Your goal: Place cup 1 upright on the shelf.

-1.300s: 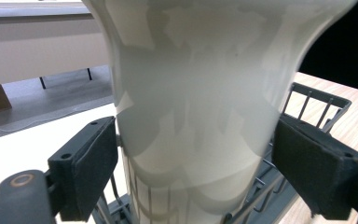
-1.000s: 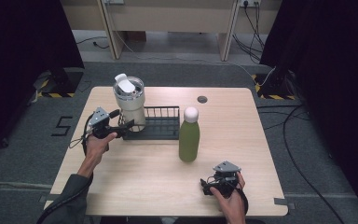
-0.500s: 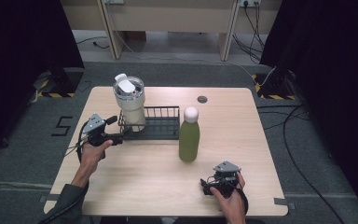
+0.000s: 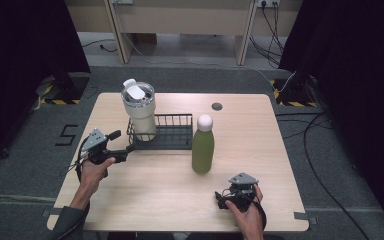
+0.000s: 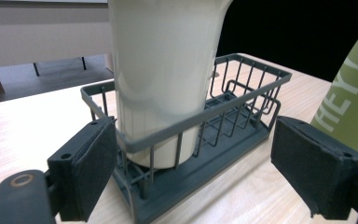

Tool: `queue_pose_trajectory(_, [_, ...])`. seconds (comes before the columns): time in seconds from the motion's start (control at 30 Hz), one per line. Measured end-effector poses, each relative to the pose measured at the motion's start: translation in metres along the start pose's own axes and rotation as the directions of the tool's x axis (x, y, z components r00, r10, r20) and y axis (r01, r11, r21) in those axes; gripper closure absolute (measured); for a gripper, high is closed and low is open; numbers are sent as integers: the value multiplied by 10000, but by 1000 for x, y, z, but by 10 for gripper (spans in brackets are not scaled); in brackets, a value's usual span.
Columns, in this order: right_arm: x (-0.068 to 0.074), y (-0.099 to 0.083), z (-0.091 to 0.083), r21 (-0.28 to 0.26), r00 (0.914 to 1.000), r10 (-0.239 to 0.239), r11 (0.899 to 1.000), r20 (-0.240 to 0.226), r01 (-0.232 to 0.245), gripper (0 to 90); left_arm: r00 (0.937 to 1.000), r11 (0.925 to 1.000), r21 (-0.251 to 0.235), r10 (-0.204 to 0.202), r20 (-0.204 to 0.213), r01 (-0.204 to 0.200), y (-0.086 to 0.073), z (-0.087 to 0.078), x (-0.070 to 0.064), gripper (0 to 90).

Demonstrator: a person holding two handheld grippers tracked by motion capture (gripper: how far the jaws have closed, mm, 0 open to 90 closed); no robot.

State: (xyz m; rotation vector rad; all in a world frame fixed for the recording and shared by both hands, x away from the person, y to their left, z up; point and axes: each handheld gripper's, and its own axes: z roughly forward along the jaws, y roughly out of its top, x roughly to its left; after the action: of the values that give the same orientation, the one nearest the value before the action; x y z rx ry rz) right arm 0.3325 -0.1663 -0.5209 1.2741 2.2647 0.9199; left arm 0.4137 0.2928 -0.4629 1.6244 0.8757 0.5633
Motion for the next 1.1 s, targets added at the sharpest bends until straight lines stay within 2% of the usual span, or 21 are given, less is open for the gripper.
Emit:
queue_pose_trajectory(0.3, [0,0,0,-8,10000,-26,10000,0,26,9,9999,9999,107,-114,-65,115,-8,-10,2,147])
queue_pose_trajectory(0.57, [0,0,0,-11,10000,-44,10000,-22,44,9,10000,9997,241,-11,24,11,-12,-15,-5,147])
queue_pose_trajectory(1.1, [0,0,0,-4,10000,-42,10000,-40,42,8,9997,9973,723,111,231,-128,-30,-30,-15,147])
